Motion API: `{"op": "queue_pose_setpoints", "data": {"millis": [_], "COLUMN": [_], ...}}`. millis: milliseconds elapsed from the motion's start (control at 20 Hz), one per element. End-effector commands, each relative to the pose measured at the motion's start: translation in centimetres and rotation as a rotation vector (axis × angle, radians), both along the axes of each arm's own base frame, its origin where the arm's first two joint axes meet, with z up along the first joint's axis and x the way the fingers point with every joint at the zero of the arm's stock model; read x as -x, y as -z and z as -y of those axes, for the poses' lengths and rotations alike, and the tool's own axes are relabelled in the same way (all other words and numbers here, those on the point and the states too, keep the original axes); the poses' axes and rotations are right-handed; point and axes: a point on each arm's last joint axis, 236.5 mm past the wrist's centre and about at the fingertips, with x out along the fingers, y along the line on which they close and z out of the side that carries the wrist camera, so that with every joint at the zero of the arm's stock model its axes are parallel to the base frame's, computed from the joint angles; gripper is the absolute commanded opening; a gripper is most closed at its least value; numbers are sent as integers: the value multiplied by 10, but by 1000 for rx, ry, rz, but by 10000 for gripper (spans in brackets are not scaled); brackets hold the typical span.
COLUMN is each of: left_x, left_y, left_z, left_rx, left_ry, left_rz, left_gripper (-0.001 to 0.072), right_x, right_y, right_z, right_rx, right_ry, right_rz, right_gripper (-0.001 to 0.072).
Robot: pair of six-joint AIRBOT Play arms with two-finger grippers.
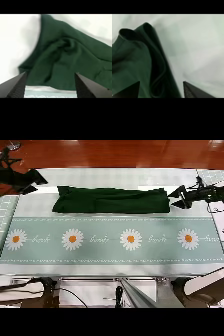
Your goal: Fold the shirts.
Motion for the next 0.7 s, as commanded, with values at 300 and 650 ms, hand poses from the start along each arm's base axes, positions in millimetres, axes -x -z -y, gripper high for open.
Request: {"op": "queue_pose_setpoints", "data": {"millis": [300,650], "left_x": [23,27], "left_y": [23,28], "left_z": [113,211], "left_rx": [18,106], "left_ry": [248,405], "left_rz": [34,82], "left_gripper": [38,21], "right_x": [-11,65], "right_y": [-22,-129], "right_z": [-49,-45], "right_rx": [-37,218], "right_ry": [-122,-301], "right_rz": [70,269], "right_gripper": [31,30]}}
